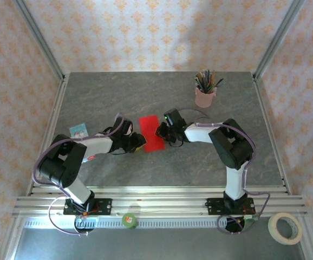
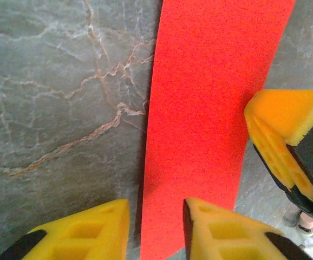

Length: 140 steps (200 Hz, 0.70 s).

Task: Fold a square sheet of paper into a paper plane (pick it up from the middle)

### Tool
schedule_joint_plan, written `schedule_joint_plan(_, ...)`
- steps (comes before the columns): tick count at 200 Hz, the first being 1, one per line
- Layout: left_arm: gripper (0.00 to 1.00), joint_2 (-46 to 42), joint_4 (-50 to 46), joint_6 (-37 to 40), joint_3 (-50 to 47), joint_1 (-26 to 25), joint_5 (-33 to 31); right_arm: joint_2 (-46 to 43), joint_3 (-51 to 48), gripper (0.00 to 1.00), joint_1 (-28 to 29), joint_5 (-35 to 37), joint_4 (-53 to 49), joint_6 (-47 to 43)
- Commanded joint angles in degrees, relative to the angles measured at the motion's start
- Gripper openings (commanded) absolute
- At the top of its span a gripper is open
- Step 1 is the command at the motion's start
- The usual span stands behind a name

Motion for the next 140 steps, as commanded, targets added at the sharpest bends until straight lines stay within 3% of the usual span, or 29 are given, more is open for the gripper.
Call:
schedule_joint_plan(1,0.29,1.02,0.64,0.26,-0.01,-0.75,0.58,1.78,-2.24,0.17,-0.39,1.61,-3.21,0.58)
schedule_joint_plan(98,0.27,2.0,1.78,1.0,0.71,-1.12,2.67,1.87,-2.0,0.17,-0.39,1.56,-3.39,0.27)
schedule_joint_plan(140,0.28,1.66,7.75,-2.11,0.62,-1.18,6.11,1.87,-2.09,0.17,-0.33,1.57,-3.38,0.28)
